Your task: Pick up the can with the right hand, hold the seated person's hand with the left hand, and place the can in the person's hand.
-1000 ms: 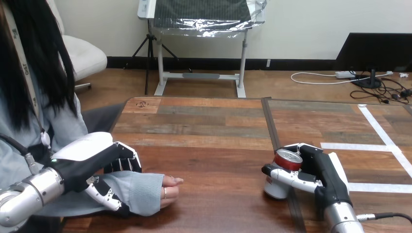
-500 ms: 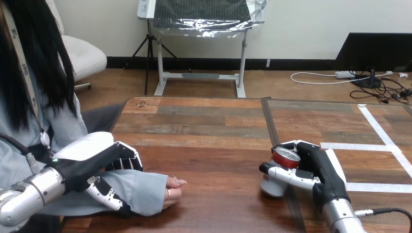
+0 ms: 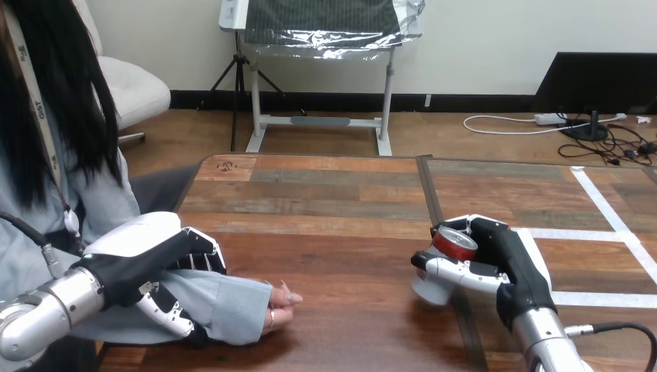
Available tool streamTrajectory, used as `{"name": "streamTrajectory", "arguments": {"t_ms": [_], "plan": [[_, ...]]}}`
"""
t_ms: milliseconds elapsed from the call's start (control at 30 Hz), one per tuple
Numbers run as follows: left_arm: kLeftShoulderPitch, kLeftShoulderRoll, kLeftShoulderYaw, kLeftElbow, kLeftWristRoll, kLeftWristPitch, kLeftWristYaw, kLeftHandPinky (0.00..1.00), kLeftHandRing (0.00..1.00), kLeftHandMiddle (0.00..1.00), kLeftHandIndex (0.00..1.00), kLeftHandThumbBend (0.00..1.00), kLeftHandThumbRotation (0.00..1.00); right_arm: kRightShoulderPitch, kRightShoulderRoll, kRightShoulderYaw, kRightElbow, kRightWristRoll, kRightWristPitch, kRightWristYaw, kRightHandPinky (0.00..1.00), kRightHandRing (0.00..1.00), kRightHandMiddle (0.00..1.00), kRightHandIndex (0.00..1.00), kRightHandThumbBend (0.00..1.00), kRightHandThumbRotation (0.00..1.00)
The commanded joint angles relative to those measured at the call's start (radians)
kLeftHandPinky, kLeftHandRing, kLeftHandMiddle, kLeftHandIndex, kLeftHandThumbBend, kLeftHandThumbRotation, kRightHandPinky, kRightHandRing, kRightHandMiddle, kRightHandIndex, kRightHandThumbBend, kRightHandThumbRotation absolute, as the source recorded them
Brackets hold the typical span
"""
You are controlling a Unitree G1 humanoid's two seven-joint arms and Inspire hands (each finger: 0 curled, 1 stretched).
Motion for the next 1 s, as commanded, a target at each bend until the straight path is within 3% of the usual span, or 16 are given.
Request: {"name": "streamTrajectory", "arguments": {"t_ms": [0,967], "plan": [[-0.057,0.002,0.013,-0.032,-0.016,0.0,0.006,0.39,0.42,0.47,0.49,0.98,0.0,-0.112,-0.034,-0.014,-0.009,0.012,-0.05,0.002,0.37,0.41,0.47,0.49,0.82,0.0],[-0.058,-0.005,0.01,-0.048,-0.015,0.004,-0.003,0.28,0.33,0.39,0.41,0.96,0.0,-0.157,-0.046,-0.009,0.037,-0.001,-0.075,0.014,0.37,0.42,0.48,0.5,0.81,0.0]]}}
